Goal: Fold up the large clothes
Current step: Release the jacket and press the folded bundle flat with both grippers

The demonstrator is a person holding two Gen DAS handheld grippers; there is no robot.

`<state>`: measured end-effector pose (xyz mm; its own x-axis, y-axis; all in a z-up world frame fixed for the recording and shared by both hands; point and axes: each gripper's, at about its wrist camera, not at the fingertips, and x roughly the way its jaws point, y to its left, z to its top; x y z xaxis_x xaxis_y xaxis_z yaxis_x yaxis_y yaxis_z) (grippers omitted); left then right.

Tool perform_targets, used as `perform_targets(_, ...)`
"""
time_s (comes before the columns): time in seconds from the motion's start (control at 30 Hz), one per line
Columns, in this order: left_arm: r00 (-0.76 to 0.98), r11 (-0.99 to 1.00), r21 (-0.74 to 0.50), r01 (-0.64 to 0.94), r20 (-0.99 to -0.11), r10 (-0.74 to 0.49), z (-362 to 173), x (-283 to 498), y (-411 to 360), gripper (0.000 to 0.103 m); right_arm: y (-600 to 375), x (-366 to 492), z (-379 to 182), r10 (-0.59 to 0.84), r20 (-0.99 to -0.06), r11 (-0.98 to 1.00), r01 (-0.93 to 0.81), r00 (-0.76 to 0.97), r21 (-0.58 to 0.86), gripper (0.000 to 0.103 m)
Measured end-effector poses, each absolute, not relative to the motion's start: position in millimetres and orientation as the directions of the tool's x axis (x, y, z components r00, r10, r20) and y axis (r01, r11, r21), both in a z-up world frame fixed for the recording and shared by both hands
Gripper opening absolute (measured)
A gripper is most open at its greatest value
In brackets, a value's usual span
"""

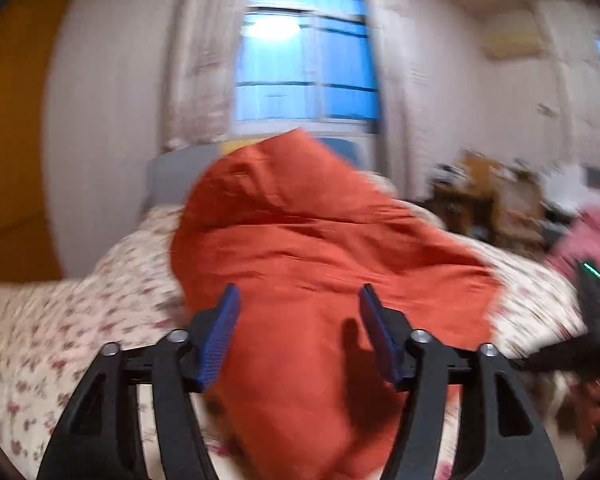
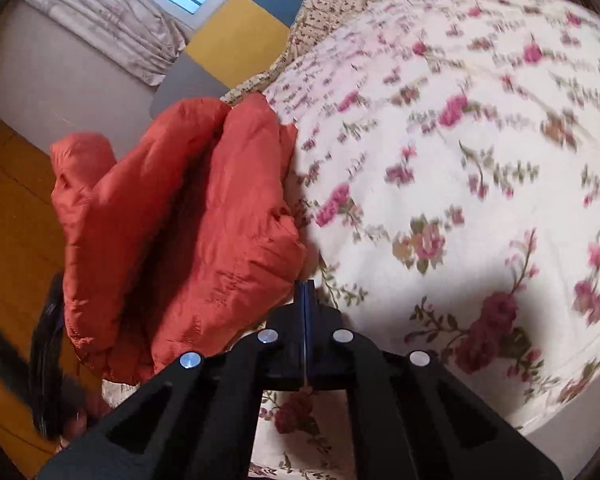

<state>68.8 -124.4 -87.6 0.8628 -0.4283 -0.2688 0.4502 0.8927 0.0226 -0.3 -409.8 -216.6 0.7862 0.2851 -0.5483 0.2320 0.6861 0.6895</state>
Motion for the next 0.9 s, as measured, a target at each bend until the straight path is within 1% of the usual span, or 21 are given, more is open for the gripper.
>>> perform_targets(0.03,0.846,0.899,-0.043,0.436,-0.320,-0.426,-89.6,87.8,-118.8,0.068,-411.6,-2.1,-206.4,0.268,-0.529,0.695,0.219,0.805,0.685,0.007)
perform_targets(0.07,0.815,0.894,-0.114,0.433,-0.375,-0.442,-94.5,105.1,-115.5,0.068,-414.4,-5.0,-198.3,0.253,-0.502,0.695,0.206,0.827,0.689,0.014)
perform_targets(0.1,0.779,0.880,-0.181,0.438,-0.413,-0.473,-100.3,117.4,-114.5,0.068,-415.3,-7.0,-190.3,0.246,-0.474,0.691,0.190,0.846,0.698,0.049)
perform_targets(0.13,0.766,0.876,-0.190,0.443,-0.428,-0.480,-103.1,121.6,-117.7,0.068,-416.5,-9.6,-180.6,0.239,-0.436,0.686,0.167,0.867,0.708,0.073)
perform_targets(0.2,0.781,0.882,-0.105,0.459,-0.426,-0.457,-104.5,113.0,-131.4,0.068,-414.7,-11.7,-164.3,0.239,-0.382,0.699,0.115,0.893,0.706,0.073)
perform_targets(0.27,0.775,0.870,-0.046,0.491,-0.433,-0.460,-104.7,104.6,-144.8,0.068,-410.0,-8.8,-150.2,0.273,-0.333,0.709,0.045,0.902,0.703,0.073)
perform_targets(0.33,0.769,0.854,0.001,0.520,-0.434,-0.468,-104.5,96.0,-158.2,0.068,-403.0,-2.6,-143.5,0.332,-0.298,0.704,-0.024,0.895,0.710,0.085)
perform_targets(0.43,0.759,0.840,0.031,0.542,-0.447,-0.474,-102.7,94.5,-173.3,0.068,-387.6,5.7,-136.6,0.376,-0.293,0.719,-0.077,0.879,0.690,0.086)
perform_targets(0.47,0.757,0.838,0.034,0.545,-0.450,-0.474,-103.0,96.4,-176.0,0.068,-382.6,11.5,-136.2,0.384,-0.313,0.733,-0.080,0.869,0.676,0.087)
perform_targets(0.5,0.758,0.838,0.038,0.545,-0.451,-0.472,-103.4,98.0,-176.6,0.068,-379.4,16.8,-137.1,0.381,-0.336,0.745,-0.071,0.861,0.663,0.087)
perform_targets(0.53,0.759,0.838,0.045,0.544,-0.452,-0.469,-103.9,96.3,-180.1,0.068,-376.7,22.4,-139.8,0.360,-0.371,0.765,-0.044,0.856,0.642,0.074)
perform_targets(0.57,0.758,0.837,0.047,0.545,-0.453,-0.468,-104.6,100.2,-179.2,0.068,-372.6,26.1,-141.1,0.337,-0.405,0.785,-0.016,0.850,0.619,0.060)
perform_targets(0.6,0.759,0.836,0.052,0.546,-0.453,-0.467,-105.0,98.9,-181.1,0.069,-369.9,31.0,-144.5,0.306,-0.453,0.810,0.021,0.837,0.586,0.025)
perform_targets(0.63,0.759,0.835,0.055,0.547,-0.454,-0.467,-106.0,98.7,-180.7,0.071,-368.1,34.5,-149.2,0.282,-0.487,0.823,0.053,0.826,0.565,0.015)
perform_targets(0.67,0.756,0.833,0.056,0.550,-0.456,-0.469,-106.5,99.5,-180.4,0.072,-371.8,36.2,-155.8,0.283,-0.498,0.814,0.069,0.820,0.577,0.014)
perform_targets(0.73,0.749,0.824,0.060,0.564,-0.457,-0.480,-105.5,98.0,-181.1,0.075,-376.8,34.2,-167.6,0.294,-0.490,0.792,0.077,0.820,0.605,0.010)
perform_targets(0.77,0.745,0.817,0.068,0.573,-0.458,-0.485,-105.3,96.1,-182.4,0.077,-378.2,34.7,-173.2,0.281,-0.504,0.794,0.097,0.817,0.600,0.009)
perform_targets(0.83,0.742,0.804,0.079,0.589,-0.447,-0.499,-103.3,92.4,-181.7,0.077,-380.4,34.0,-182.0,0.239,-0.529,0.807,0.137,0.814,0.575,0.005)
perform_targets(0.87,0.740,0.802,0.057,0.594,-0.430,-0.517,-101.2,90.4,-176.8,0.077,-380.8,33.7,-187.2,0.213,-0.542,0.815,0.159,0.813,0.558,0.005)
perform_targets(0.9,0.740,0.806,0.024,0.591,-0.414,-0.531,-99.2,88.2,-171.4,0.077,-381.7,33.4,-191.5,0.190,-0.552,0.820,0.178,0.812,0.543,0.001)
